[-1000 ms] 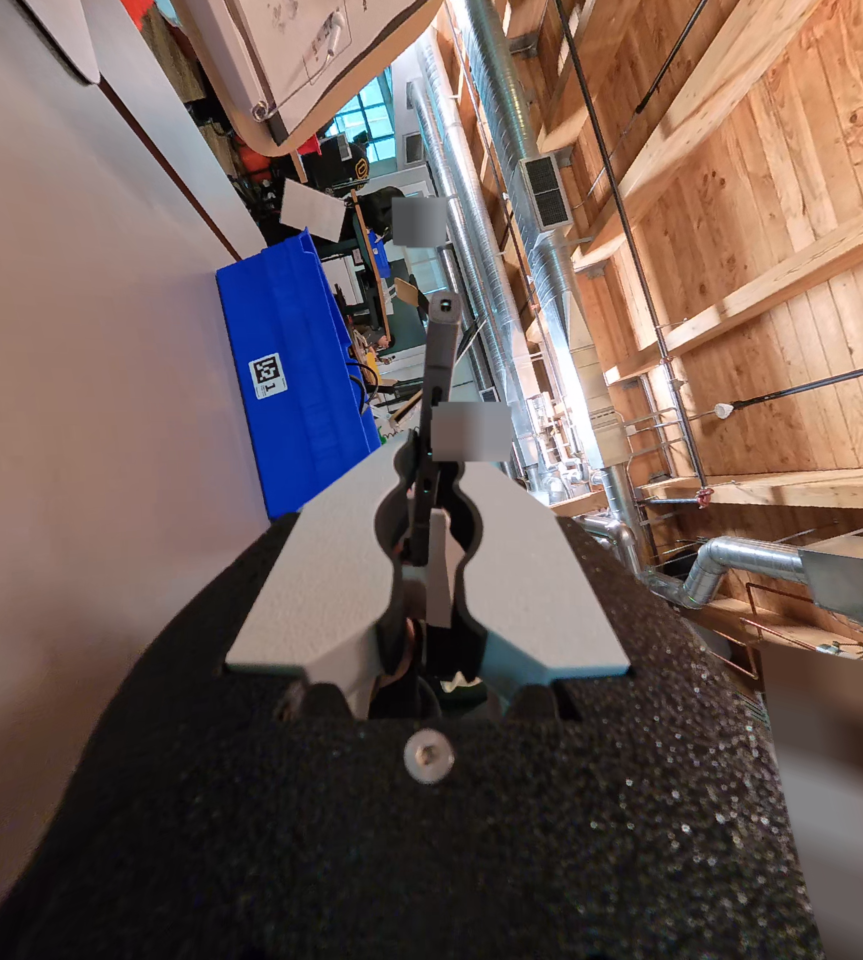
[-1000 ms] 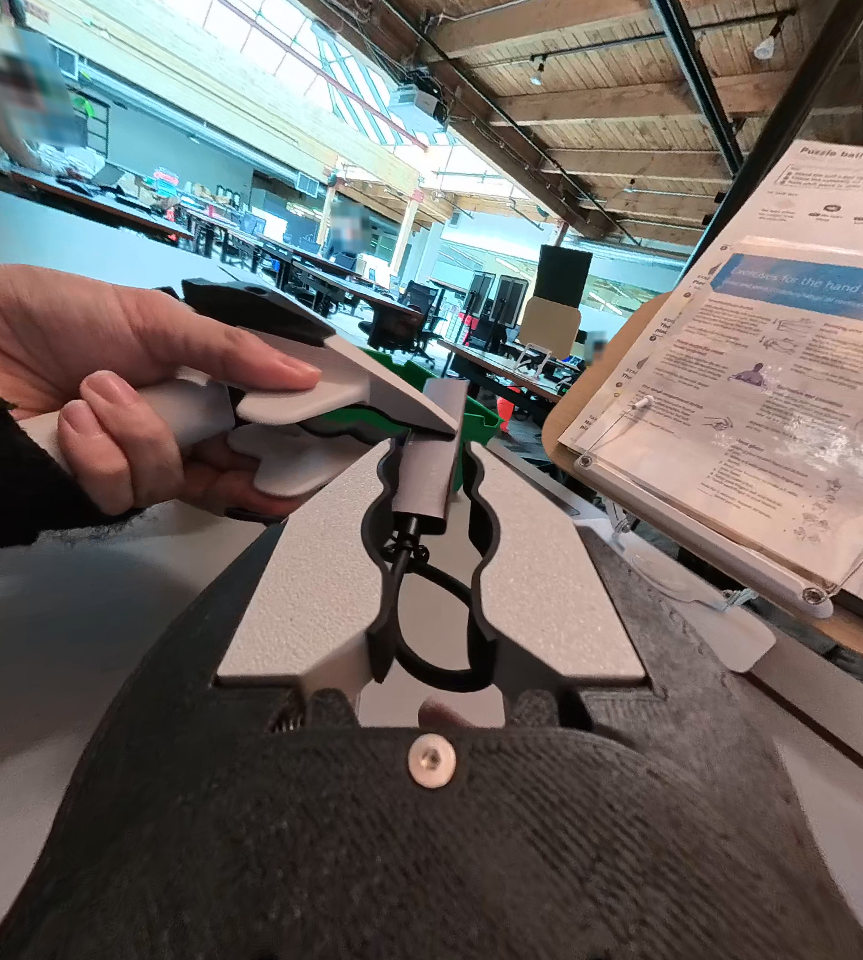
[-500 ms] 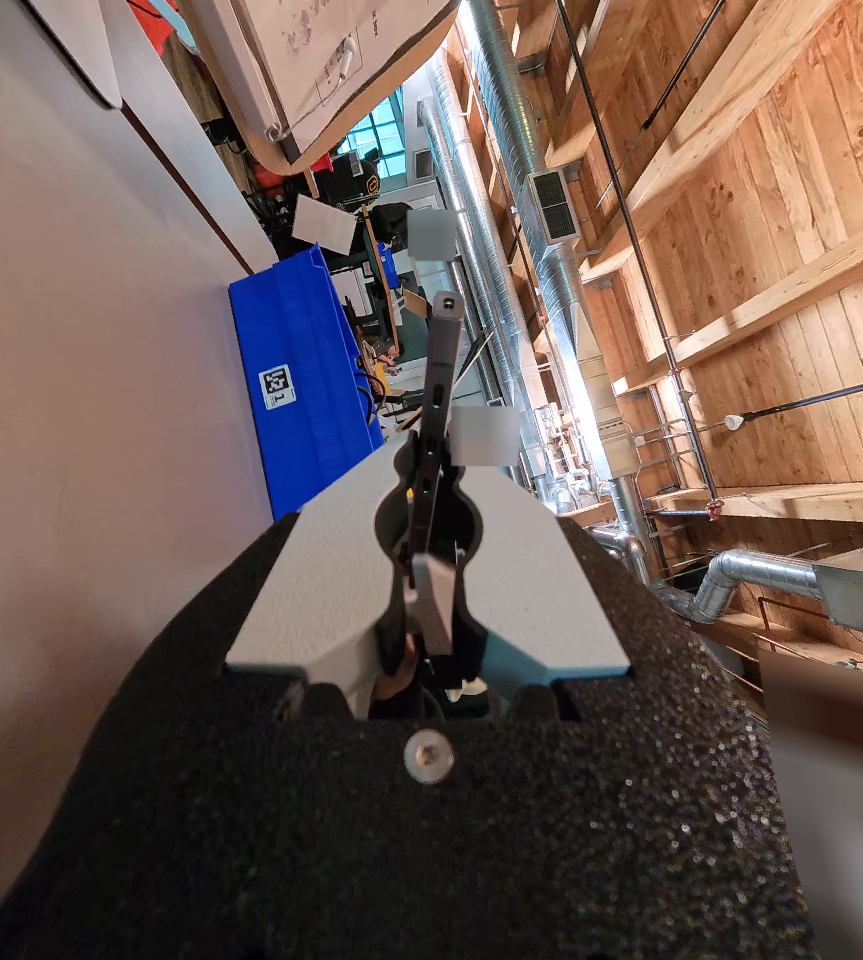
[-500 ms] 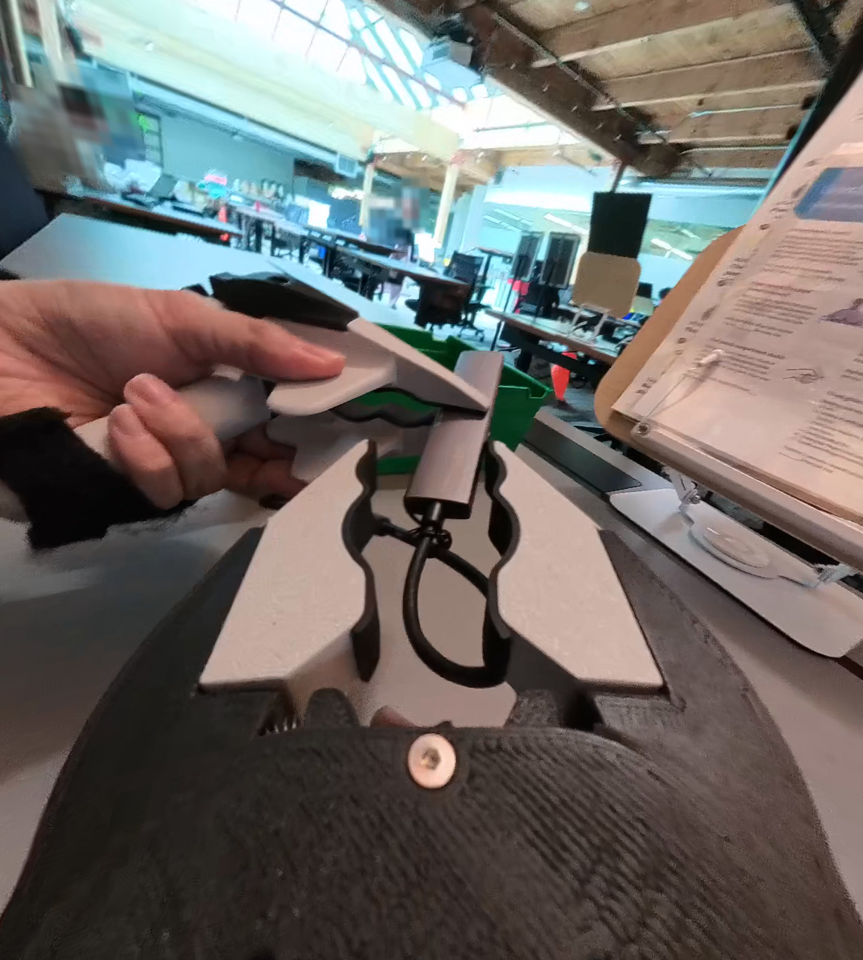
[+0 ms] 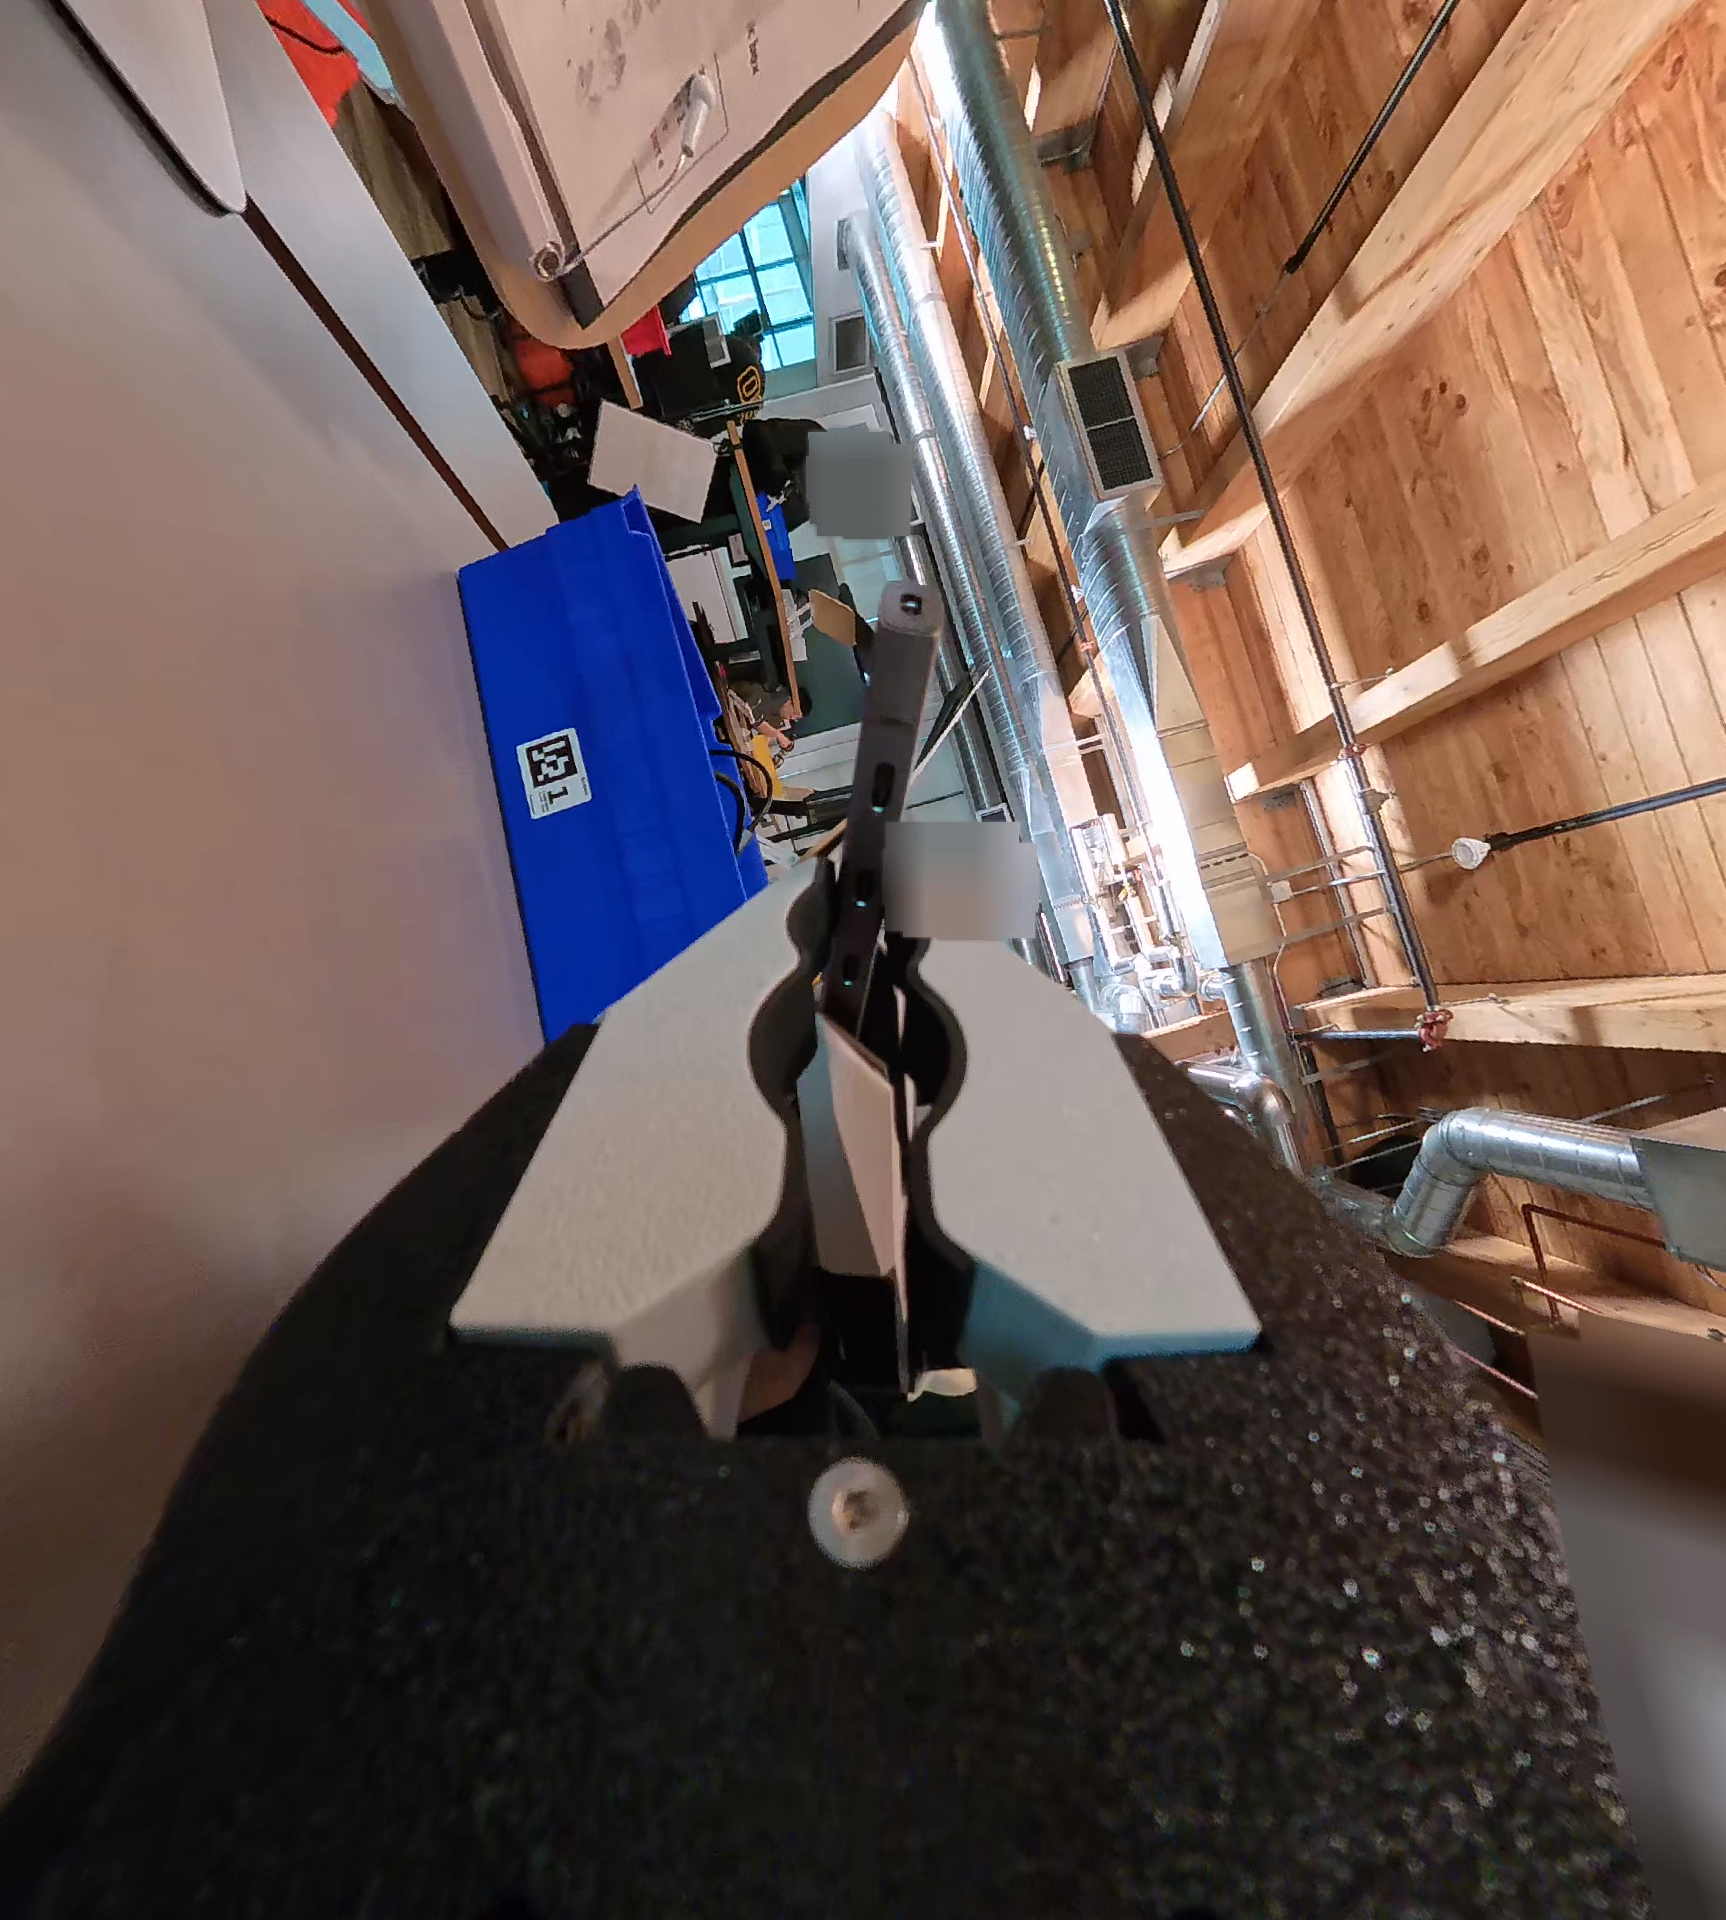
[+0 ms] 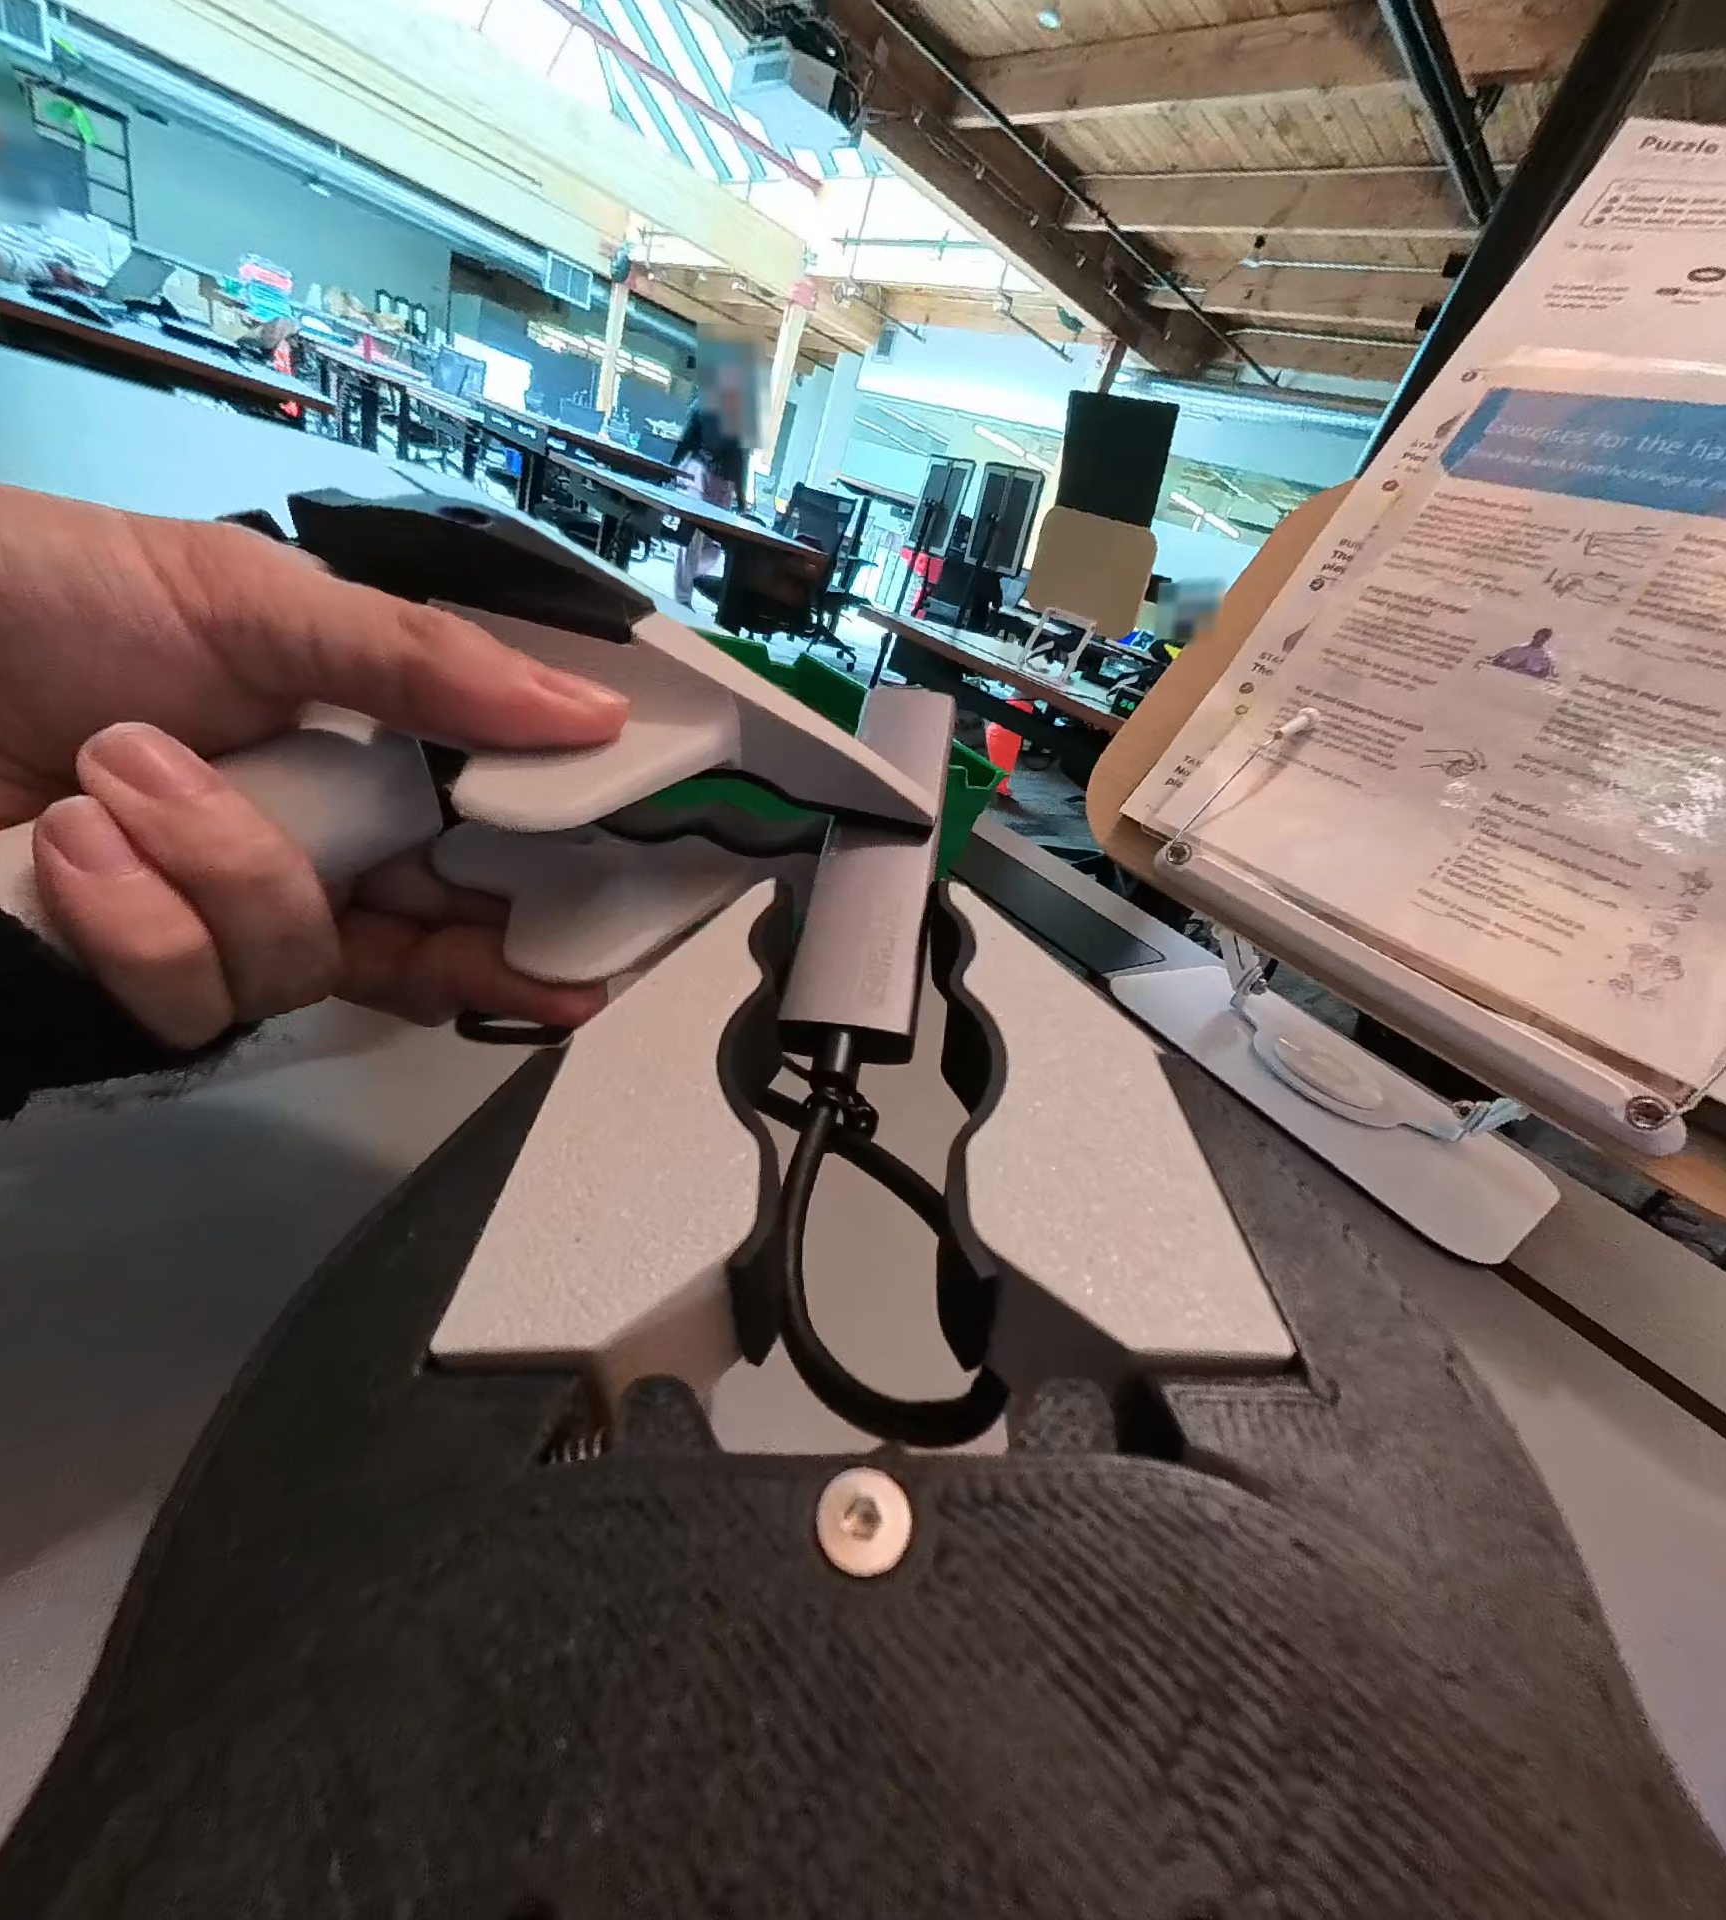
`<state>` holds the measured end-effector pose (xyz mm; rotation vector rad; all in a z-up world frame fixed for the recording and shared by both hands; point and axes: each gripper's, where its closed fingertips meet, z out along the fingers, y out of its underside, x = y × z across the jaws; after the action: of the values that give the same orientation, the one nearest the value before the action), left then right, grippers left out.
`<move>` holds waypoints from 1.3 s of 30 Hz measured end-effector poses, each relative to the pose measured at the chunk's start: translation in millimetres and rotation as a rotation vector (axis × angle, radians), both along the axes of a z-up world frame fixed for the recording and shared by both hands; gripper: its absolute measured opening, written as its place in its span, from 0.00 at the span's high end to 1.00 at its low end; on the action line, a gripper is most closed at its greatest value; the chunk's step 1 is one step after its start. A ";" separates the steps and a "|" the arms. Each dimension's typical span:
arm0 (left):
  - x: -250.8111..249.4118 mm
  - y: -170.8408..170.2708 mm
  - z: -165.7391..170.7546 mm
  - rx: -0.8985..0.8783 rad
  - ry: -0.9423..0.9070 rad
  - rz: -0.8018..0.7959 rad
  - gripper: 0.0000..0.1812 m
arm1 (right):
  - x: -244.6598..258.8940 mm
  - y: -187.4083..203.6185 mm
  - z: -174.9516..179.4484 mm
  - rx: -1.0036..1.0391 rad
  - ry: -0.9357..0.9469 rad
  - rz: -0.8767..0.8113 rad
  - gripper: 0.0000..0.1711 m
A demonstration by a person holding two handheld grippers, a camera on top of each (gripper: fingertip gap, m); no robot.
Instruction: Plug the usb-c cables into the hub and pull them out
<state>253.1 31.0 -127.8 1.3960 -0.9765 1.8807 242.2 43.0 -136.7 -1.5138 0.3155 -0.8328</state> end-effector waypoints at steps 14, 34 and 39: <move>34.7 136.1 52.1 0.761 -0.533 0.375 0.87 | 24.3 -58.4 22.8 0.337 0.178 -0.092 0.86; 84.9 347.6 -95.0 1.881 0.030 0.314 0.84 | 26.1 -43.4 9.8 0.289 0.204 -0.077 0.86; 85.2 337.7 -80.4 1.928 -0.201 0.297 0.96 | 25.7 -43.0 9.6 0.280 0.201 -0.078 0.86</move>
<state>338.3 368.7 -208.2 2.2183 -3.1552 0.7491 267.9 0.0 -127.1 -1.3295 0.6175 -0.6668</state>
